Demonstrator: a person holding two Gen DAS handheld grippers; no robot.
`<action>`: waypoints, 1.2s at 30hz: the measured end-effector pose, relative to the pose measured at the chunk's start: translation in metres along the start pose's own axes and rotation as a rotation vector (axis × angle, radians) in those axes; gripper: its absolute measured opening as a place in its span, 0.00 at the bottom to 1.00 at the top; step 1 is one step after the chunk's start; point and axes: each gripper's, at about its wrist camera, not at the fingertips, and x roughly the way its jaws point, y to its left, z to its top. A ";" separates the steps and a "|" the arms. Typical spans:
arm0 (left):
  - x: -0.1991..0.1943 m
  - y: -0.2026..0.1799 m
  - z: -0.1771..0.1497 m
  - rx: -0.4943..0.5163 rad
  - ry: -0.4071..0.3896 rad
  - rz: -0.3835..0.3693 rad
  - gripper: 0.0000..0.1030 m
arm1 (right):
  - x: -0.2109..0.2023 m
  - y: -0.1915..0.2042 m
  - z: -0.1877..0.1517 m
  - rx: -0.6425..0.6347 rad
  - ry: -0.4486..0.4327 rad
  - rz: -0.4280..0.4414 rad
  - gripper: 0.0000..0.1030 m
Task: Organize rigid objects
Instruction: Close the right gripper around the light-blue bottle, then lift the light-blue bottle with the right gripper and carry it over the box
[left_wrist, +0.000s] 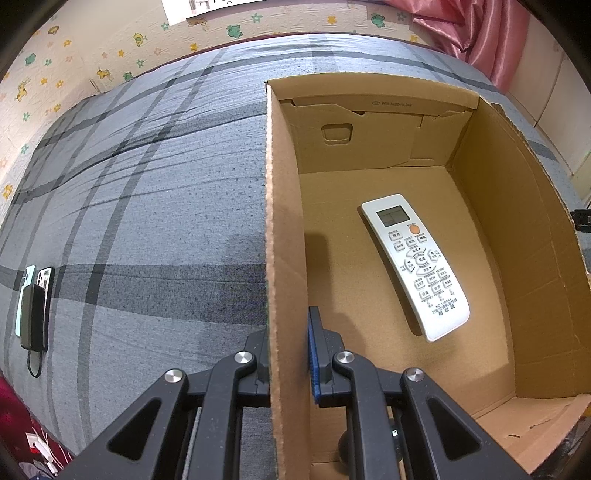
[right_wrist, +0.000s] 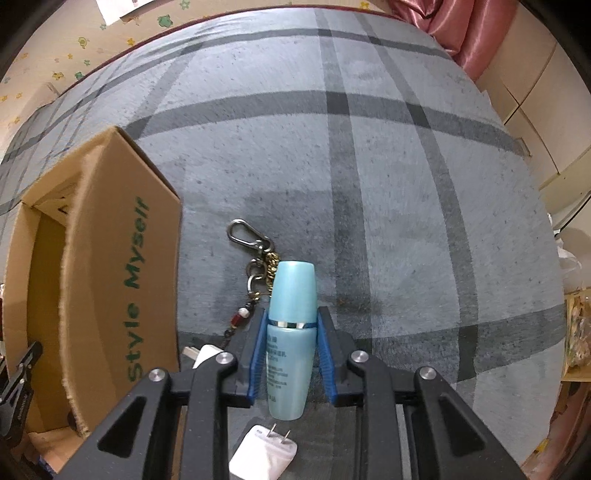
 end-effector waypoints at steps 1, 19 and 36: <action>0.000 0.000 0.000 -0.001 0.001 -0.001 0.13 | -0.005 0.002 0.000 -0.003 -0.004 -0.001 0.26; 0.001 0.000 0.000 0.003 0.001 -0.001 0.13 | -0.077 0.036 0.012 -0.062 -0.101 0.025 0.26; 0.003 0.000 -0.001 0.004 0.001 -0.002 0.13 | -0.109 0.105 0.014 -0.163 -0.152 0.088 0.26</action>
